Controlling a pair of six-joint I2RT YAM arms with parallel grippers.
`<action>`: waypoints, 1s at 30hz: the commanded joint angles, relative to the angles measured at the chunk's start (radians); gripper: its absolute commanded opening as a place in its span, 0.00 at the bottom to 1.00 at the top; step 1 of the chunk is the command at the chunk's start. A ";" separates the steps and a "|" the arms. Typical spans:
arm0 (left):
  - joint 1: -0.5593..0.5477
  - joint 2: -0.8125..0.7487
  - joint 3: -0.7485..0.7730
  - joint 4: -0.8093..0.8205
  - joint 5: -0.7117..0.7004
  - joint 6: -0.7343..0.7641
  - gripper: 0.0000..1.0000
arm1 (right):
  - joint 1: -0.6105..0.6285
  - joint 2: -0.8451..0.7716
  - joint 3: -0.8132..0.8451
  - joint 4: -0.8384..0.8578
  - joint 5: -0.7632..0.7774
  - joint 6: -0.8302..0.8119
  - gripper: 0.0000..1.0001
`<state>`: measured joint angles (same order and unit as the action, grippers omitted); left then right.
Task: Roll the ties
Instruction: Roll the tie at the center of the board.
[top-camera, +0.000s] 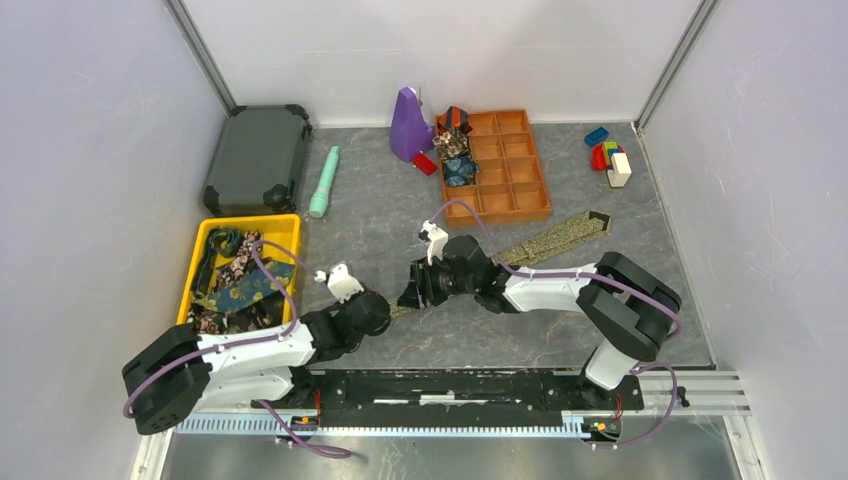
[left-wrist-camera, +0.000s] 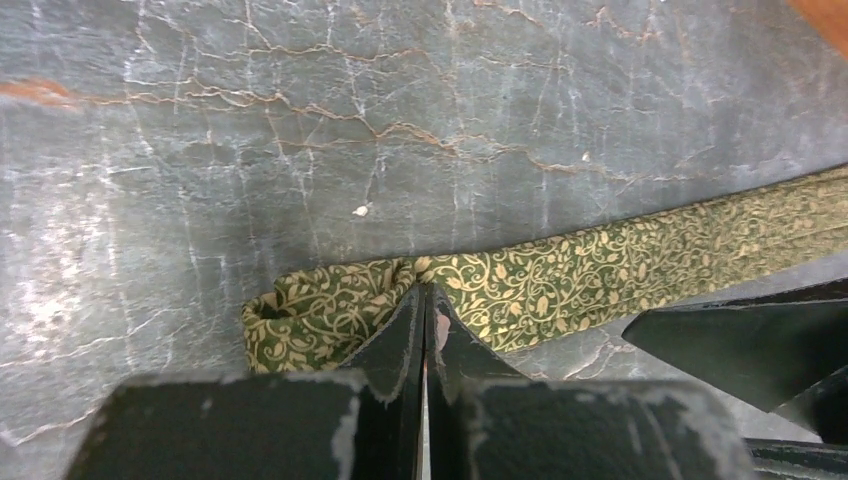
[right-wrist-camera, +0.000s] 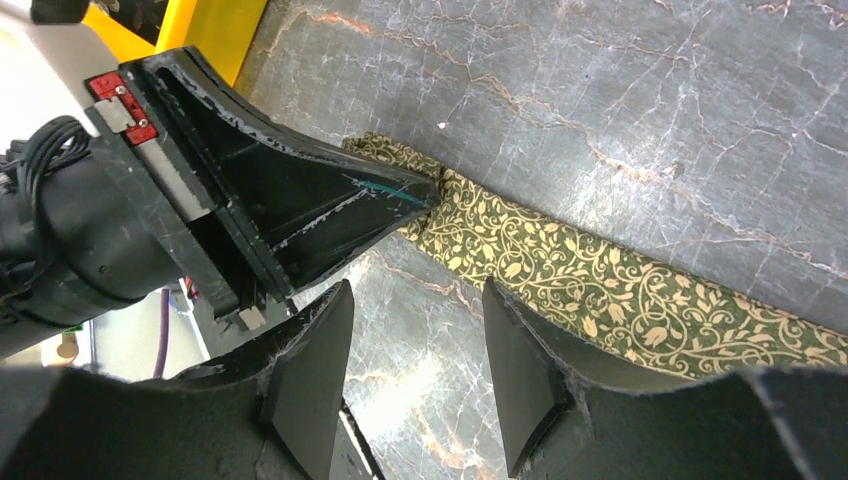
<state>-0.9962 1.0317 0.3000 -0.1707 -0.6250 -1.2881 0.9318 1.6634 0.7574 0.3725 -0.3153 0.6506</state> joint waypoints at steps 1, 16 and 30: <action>0.004 -0.020 -0.097 0.229 0.009 0.037 0.02 | 0.001 -0.051 -0.019 0.028 -0.002 -0.007 0.57; 0.005 -0.134 -0.246 0.387 0.025 0.081 0.02 | 0.001 -0.056 -0.024 0.023 -0.002 -0.014 0.57; 0.004 -0.315 0.083 -0.149 -0.037 0.186 0.07 | 0.005 -0.055 0.042 -0.016 -0.001 -0.018 0.58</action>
<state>-0.9943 0.7280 0.2741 -0.0963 -0.6014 -1.1675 0.9321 1.6325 0.7559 0.3485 -0.3145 0.6460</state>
